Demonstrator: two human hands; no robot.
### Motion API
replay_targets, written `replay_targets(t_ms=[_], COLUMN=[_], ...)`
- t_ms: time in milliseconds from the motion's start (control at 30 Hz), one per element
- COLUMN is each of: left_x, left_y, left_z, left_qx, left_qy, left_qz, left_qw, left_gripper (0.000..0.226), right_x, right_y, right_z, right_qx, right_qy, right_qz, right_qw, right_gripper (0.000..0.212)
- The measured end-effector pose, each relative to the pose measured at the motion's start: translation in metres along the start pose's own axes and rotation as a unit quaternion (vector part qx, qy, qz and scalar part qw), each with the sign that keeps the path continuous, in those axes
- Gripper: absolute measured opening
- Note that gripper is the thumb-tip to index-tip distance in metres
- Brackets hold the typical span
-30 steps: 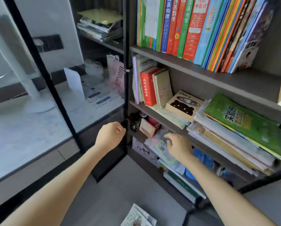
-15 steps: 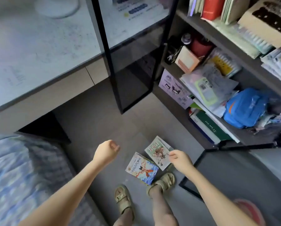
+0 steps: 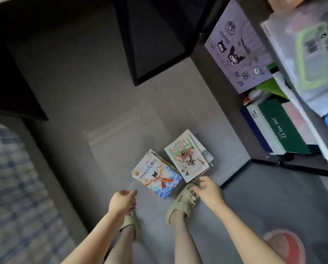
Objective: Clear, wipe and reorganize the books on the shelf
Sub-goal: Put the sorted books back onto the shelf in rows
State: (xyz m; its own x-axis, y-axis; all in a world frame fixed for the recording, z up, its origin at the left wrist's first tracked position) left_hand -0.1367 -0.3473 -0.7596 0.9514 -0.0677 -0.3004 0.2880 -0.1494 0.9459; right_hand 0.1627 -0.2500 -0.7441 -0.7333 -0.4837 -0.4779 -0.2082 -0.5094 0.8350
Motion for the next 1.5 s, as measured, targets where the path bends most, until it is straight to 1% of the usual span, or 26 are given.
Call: replay_targets(t_ms=[100, 200, 233, 300, 333, 400, 467, 567, 600, 633, 700, 767, 833, 867, 933, 1000, 1033, 1100, 1167, 1233, 1300, 1333, 1367, 1433, 1467, 1500], left_x=[0.04, 0.098, 0.121, 0.158, 0.172, 0.202, 0.222, 0.25, 0.258, 0.264, 0.272, 0.285, 0.298, 0.306, 0.317, 0.322, 0.322, 0.317, 0.309, 0.309, 0.317, 0.316, 0.312, 0.298, 0.295, 0.293], left_y=[-0.037, -0.069, -0.084, -0.112, -0.124, -0.154, -0.185, -0.222, -0.228, -0.235, -0.245, -0.249, -0.247, -0.245, -0.242, -0.243, -0.244, -0.247, -0.259, -0.274, -0.283, -0.276, -0.268, -0.255, -0.259, -0.267], left_z=[0.007, -0.012, -0.022, -0.043, -0.053, -0.077, -0.093, -0.093, -0.09, -0.087, -0.085, -0.085, -0.083, -0.082, -0.08, -0.077, -0.078, -0.088, -0.099, -0.107, -0.115, -0.118, -0.118, -0.117, -0.112, -0.105], left_qx=[-0.014, 0.0, 0.008, 0.014, 0.015, 0.026, 0.016, -0.053, -0.07, -0.078, -0.057, -0.026, -0.026, -0.028, -0.046, -0.081, -0.092, -0.074, -0.044, -0.034, -0.019, -0.02, -0.024, -0.027, -0.025, -0.034], left_qy=[0.066, 0.108, 0.11, 0.1, 0.09, 0.077, 0.076, 0.093, 0.103, 0.098, 0.046, -0.004, -0.011, 0.005, 0.11, 0.22, 0.231, 0.2, 0.139, 0.127, 0.164, 0.204, 0.26, 0.318, 0.338, 0.357], left_qz=[0.019, 0.065, 0.073, 0.07, 0.064, 0.049, 0.02, 0.007, 0.01, 0.004, -0.018, -0.018, 0.014, 0.04, 0.095, 0.132, 0.141, 0.14, 0.109, 0.087, 0.101, 0.118, 0.138, 0.172, 0.175, 0.176], left_qw=[0.998, 0.992, 0.991, 0.992, 0.994, 0.995, 0.997, 0.994, 0.992, 0.992, 0.997, 0.999, 1.0, 0.999, 0.988, 0.963, 0.958, 0.967, 0.983, 0.988, 0.981, 0.972, 0.956, 0.932, 0.924, 0.917], left_gripper=[0.02, 0.011, 0.014, 0.032, 0.033, 0.026, 0.039, 0.059, 0.062, 0.064, 0.063, 0.06, 0.062, 0.066, 0.077, 0.099, 0.107, 0.109, 0.125, 0.138, 0.133, 0.126, 0.111, 0.066, 0.06, 0.065], right_x=[0.001, -0.006, -0.008, -0.015, -0.018, -0.02, -0.012, 0.01, 0.018, 0.025, 0.028, 0.023, 0.019, 0.018, 0.021, 0.024, 0.023, 0.022, 0.021, 0.02, 0.021, 0.024, 0.025, 0.024, 0.023, 0.022], right_y=[-0.047, -0.11, -0.138, -0.184, -0.203, -0.245, -0.281, -0.326, -0.334, -0.343, -0.351, -0.354, -0.358, -0.359, -0.363, -0.365, -0.366, -0.367, -0.369, -0.37, -0.365, -0.359, -0.355, -0.354, -0.358, -0.36], right_z=[0.0, 0.001, -0.001, -0.003, -0.003, -0.007, -0.009, -0.021, -0.025, -0.033, -0.045, -0.052, -0.056, -0.056, -0.058, -0.062, -0.065, -0.074, -0.088, -0.098, -0.098, -0.092, -0.086, -0.07, -0.064, -0.06], right_qx=[-0.011, -0.033, -0.037, -0.037, -0.037, -0.038, -0.041, -0.053, -0.057, -0.06, -0.038, -0.009, 0.014, 0.021, 0.035, 0.051, 0.055, 0.067, 0.08, 0.074, 0.065, 0.062, 0.06, 0.05, 0.042, 0.039], right_qy=[0.033, 0.069, 0.083, 0.1, 0.105, 0.101, 0.079, 0.061, 0.047, 0.024, -0.049, -0.09, -0.089, -0.079, -0.08, -0.091, -0.096, -0.127, -0.179, -0.231, -0.26, -0.267, -0.273, -0.281, -0.277, -0.272], right_qz=[-0.013, -0.032, -0.038, -0.049, -0.05, -0.039, -0.005, 0.052, 0.077, 0.101, 0.145, 0.178, 0.212, 0.224, 0.238, 0.24, 0.239, 0.226, 0.204, 0.195, 0.205, 0.22, 0.235, 0.254, 0.261, 0.263], right_qw=[0.999, 0.997, 0.995, 0.993, 0.993, 0.993, 0.996, 0.995, 0.994, 0.993, 0.988, 0.98, 0.973, 0.971, 0.967, 0.965, 0.965, 0.963, 0.959, 0.95, 0.941, 0.936, 0.931, 0.924, 0.924, 0.925], right_gripper=[0.051, 0.058, 0.063, 0.084, 0.095, 0.108, 0.114, 0.112, 0.102, 0.087, 0.062, 0.05, 0.041, 0.042, 0.052, 0.061, 0.065, 0.075, 0.088, 0.096, 0.099, 0.09, 0.077, 0.05, 0.048, 0.056])
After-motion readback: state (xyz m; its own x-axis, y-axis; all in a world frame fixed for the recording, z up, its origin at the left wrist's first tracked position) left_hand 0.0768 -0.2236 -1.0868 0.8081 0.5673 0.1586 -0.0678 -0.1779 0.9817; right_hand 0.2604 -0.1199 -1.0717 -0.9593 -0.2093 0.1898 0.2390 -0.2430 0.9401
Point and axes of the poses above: each hand's wrist, its own y-axis away from the middle knuckle, its own x-axis out of the palm, z = x × y, the point moved 10 cm from there along -y, towards the middle knuckle, and after that the axes turned 10 degrees about -y, right-handed, at the moved point
